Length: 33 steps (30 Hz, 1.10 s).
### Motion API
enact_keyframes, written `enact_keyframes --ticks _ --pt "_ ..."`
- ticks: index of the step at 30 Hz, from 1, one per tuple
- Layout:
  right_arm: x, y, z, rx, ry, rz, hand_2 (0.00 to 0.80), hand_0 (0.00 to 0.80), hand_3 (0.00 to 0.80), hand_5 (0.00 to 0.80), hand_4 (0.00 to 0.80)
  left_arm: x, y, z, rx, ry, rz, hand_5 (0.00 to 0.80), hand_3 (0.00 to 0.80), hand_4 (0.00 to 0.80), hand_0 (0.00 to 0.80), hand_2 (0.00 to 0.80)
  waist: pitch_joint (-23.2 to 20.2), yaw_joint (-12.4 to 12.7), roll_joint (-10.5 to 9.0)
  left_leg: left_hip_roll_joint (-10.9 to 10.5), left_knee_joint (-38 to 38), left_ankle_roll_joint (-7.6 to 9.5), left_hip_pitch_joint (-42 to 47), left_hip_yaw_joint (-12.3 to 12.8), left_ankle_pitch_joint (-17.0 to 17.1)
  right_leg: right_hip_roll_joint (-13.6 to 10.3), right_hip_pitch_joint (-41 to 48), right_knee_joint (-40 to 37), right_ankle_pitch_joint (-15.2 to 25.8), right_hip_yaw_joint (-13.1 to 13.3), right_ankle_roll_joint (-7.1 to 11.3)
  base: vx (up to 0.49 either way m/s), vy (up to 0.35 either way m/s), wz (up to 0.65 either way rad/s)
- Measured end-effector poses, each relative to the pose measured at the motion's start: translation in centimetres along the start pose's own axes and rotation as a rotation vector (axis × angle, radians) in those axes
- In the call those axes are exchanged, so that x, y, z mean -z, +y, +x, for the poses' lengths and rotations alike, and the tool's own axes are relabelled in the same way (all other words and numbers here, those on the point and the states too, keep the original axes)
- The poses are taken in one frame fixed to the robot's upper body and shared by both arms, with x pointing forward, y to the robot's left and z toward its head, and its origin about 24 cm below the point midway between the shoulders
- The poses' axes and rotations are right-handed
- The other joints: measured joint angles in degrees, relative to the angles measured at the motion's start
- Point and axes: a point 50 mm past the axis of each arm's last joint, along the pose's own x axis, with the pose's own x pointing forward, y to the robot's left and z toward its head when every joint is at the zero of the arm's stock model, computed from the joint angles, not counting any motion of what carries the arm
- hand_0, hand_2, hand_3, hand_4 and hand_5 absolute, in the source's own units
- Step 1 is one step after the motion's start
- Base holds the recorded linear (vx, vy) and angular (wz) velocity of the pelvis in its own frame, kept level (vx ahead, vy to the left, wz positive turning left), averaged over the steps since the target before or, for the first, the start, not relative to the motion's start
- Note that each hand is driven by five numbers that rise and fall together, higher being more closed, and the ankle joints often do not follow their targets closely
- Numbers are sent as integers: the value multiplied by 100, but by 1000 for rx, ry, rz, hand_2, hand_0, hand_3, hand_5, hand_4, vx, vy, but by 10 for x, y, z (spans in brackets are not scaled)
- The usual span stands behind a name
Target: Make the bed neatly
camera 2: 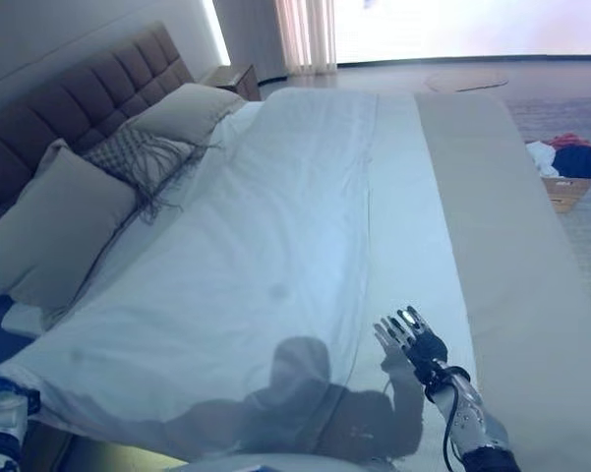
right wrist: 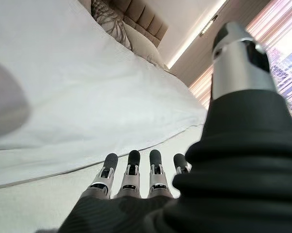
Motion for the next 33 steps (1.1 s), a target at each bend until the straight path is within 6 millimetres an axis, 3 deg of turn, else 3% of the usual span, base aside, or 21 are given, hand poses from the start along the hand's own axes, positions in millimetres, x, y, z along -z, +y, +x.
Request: enact_keyframes --ticks 5,6,7,14,19,23,27,33 --pt "7 0 -1 2 1 23 0 0 0 0 0 -6 19 7 -4 -27 45 800 800 800 800 800 1 -10 -23 14 -324 0 145 -6 6 108 64 -178 13 -55 16 48 -26 1" --pt "9 0 -1 3 3 29 0 0 0 0 0 -6 20 7 -4 -26 48 474 474 474 474 474 -4 -12 -36 25 -380 -2 192 -5 5 106 98 -196 18 -62 25 45 -6 0" --pt "11 -1 -2 6 8 34 0 0 0 0 0 -6 22 8 -9 -26 53 0 0 0 0 0 -8 -10 -42 28 -404 -2 206 4 4 111 110 -208 17 -67 28 39 7 -1" --pt "15 -7 -6 25 8 42 0 0 0 0 0 10 58 14 -141 65 142 0 0 0 0 0 25 68 59 -1 -518 2 260 -15 6 136 193 -272 -2 -87 61 68 18 10" --pt "8 -11 -7 39 -16 40 0 0 0 0 0 1 88 18 -255 48 124 0 0 0 0 0 -27 174 276 -42 -607 3 258 -16 5 101 212 -243 -31 -87 105 18 -1 18" --pt "6 -21 -11 73 -9 26 0 0 0 0 0 -2 89 18 -261 13 124 0 0 0 0 0 -165 181 476 -112 -622 3 182 -12 1 53 228 -197 -63 -70 150 -5 -12 28" --pt "8 -29 -16 100 2 19 0 0 0 0 0 -8 88 18 -246 -38 108 0 0 0 0 0 -216 180 520 -91 -626 -43 149 16 -161 58 169 80 -234 -62 147 -26 -21 26" --pt "20 -38 -21 136 32 38 0 0 0 0 0 -34 73 14 -136 -221 97 0 0 0 0 0 -436 470 233 -148 -634 -101 121 134 -272 -94 -79 520 -465 110 138 -44 -11 -2"
